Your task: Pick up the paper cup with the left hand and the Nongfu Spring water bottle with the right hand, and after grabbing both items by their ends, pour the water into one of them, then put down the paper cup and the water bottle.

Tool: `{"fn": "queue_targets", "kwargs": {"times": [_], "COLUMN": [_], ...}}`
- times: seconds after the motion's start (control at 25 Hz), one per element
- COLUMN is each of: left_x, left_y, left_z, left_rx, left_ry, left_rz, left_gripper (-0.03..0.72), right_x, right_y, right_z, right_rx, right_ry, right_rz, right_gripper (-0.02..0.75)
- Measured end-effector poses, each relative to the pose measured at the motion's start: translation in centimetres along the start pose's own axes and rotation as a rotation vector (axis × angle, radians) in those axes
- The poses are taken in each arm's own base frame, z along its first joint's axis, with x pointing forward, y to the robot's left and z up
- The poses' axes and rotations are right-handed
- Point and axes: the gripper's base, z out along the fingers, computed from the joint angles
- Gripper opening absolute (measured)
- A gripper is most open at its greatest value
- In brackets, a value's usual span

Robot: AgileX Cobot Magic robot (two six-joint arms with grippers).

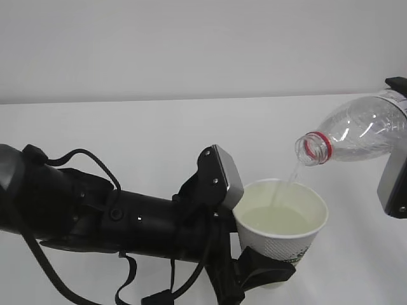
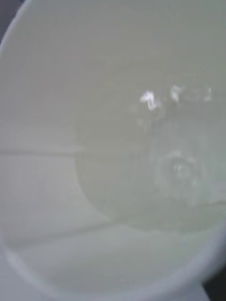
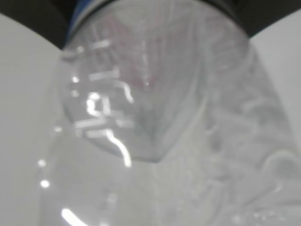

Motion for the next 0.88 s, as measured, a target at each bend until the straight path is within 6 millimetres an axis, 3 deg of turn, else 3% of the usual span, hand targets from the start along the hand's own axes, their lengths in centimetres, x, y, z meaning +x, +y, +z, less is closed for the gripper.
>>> {"fn": "queue_targets", "kwargs": {"times": [0.36,0.88], "left_x": [-0.19,-0.49], "left_y": [0.29,0.36], "left_z": [-0.01,-0.02], "left_rx": [-0.031,-0.039], "left_ry": [-0.022,-0.054], "left_rz": [-0.028,-0.051], "left_gripper": [0.519,0.519], "right_x": [0.0,0.02], "right_y": [-0.07,-0.08], "right_z": [0.0,0.0], "right_rx": [0.007,0.009], "right_ry": [-0.001,0.0], "right_rz": [0.098,0.438], "right_gripper": [0.422,0.422]}}
